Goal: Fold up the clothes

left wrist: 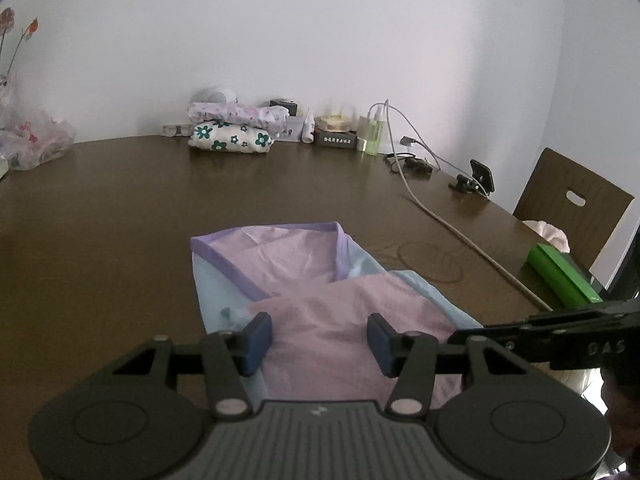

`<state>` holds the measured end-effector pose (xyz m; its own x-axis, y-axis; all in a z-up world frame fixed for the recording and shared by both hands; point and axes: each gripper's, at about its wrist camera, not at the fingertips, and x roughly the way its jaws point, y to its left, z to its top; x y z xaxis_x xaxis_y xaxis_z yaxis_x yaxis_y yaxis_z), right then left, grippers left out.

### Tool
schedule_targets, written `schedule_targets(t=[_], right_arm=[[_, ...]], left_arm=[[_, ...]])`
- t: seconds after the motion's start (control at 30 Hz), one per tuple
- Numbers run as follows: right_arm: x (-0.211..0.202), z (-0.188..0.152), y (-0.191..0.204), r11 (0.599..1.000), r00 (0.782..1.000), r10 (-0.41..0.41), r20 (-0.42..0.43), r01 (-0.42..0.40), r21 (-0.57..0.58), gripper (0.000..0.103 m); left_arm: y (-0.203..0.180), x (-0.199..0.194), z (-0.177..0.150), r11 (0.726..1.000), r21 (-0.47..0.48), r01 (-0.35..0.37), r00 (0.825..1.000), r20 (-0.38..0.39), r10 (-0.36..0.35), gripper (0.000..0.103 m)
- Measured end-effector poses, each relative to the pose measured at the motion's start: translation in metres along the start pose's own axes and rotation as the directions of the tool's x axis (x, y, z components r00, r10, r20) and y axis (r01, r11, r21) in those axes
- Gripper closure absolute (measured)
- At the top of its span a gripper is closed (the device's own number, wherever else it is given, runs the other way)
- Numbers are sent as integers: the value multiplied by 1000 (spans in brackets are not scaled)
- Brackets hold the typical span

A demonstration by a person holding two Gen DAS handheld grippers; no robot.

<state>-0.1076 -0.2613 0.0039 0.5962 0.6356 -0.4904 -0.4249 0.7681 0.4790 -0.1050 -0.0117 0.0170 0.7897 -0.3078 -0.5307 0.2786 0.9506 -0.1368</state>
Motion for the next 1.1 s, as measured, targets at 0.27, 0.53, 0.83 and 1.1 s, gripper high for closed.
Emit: schedule_targets(t=[0.27,0.53,0.83,1.1], right_arm=[[4,0,-6,998,1000,19,-20,-18,56,85],[12,1,-8,995,997,63,-47,-59,78,91],[5,17,-1,1000,1000,6,13,-5,-22,67],[44,48,-2,994,999,-45,28,47,-97,85]], left_arm=[[29,-45,-20,992,-127,-27,999,19,29,34],[31,-52,-35,950,-301,89,996,11,-89,62],[42,-55,-22,970,-235,60,998,-7,-64,69],[18,-1,9,997,-64,-37,998,-52,34,90]])
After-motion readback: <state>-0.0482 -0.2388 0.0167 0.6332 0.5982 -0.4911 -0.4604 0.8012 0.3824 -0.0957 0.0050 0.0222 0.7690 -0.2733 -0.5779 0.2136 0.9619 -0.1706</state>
